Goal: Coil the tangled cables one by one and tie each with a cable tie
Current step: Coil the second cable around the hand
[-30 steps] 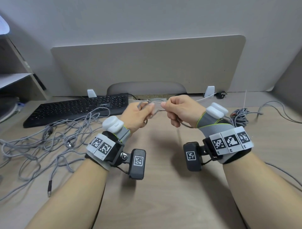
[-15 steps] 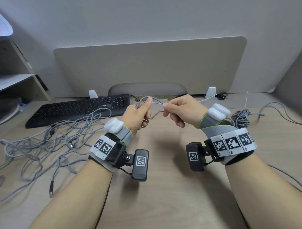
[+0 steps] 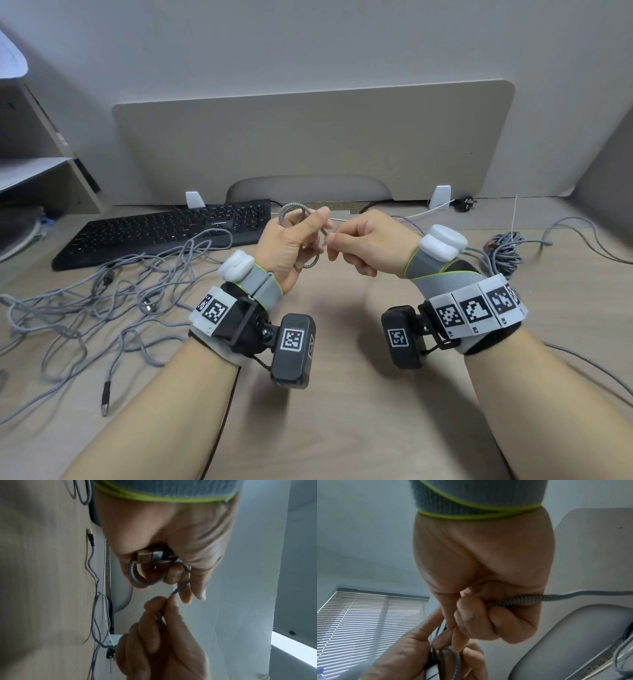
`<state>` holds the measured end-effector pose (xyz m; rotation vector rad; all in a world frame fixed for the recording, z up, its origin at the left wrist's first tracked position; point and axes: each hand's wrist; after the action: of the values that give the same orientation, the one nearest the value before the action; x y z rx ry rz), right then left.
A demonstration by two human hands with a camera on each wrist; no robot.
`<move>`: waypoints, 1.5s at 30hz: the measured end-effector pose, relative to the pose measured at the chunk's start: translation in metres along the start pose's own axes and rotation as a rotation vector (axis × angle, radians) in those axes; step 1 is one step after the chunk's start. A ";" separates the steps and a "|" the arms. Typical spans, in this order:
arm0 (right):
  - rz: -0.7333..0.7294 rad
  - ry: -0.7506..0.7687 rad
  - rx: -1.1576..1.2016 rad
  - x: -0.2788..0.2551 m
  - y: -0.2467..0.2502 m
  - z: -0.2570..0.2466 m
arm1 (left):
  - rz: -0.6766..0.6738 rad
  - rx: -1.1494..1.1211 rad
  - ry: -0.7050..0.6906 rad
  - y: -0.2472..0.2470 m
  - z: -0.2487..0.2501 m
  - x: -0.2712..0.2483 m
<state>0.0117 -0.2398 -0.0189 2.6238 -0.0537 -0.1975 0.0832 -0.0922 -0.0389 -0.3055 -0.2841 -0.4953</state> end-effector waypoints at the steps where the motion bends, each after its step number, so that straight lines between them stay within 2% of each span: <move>1: -0.010 0.008 -0.008 0.000 -0.001 0.000 | 0.015 -0.025 0.004 0.000 0.001 0.001; 5: -0.024 -0.002 -0.019 0.001 -0.004 0.000 | 0.142 -0.056 0.003 0.004 0.005 0.007; 8: 0.005 -0.025 -0.018 0.003 -0.001 0.003 | 0.253 -0.162 -0.005 0.016 0.012 0.014; 13: 0.093 -0.077 -0.047 0.001 0.011 0.010 | 0.286 -0.232 0.022 0.039 0.030 0.019; 17: 0.118 -0.118 -0.046 0.006 0.011 0.015 | 0.177 -0.083 0.015 0.043 0.028 0.018; 23: 0.115 -0.099 -0.002 0.005 0.010 0.010 | -0.107 0.414 0.073 0.017 0.016 0.004; 25: 0.119 -0.097 0.008 0.005 0.010 0.010 | -0.199 0.487 0.070 0.013 0.013 0.000; 33: 0.117 -0.054 0.064 0.005 0.011 0.010 | -0.431 0.631 0.049 0.012 0.006 -0.005; 38: 0.126 -0.035 0.096 0.003 0.012 0.008 | -0.369 0.624 0.085 0.013 0.001 -0.002; 42: 0.162 -0.038 0.143 -0.001 0.015 0.005 | -0.153 0.723 -0.037 0.025 0.000 0.006; 45: 0.153 -0.014 0.139 -0.002 0.016 0.004 | -0.026 0.512 -0.004 0.029 0.000 0.011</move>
<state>0.0090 -0.2556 -0.0143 2.7419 -0.2809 -0.1641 0.1071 -0.0725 -0.0410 0.1959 -0.4071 -0.4309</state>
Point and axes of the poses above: each hand's wrist, its own x-axis towards the middle knuckle, its own y-axis out of the back of the hand, z = x × y, and after that the axes turned 12 degrees about -y, right-handed
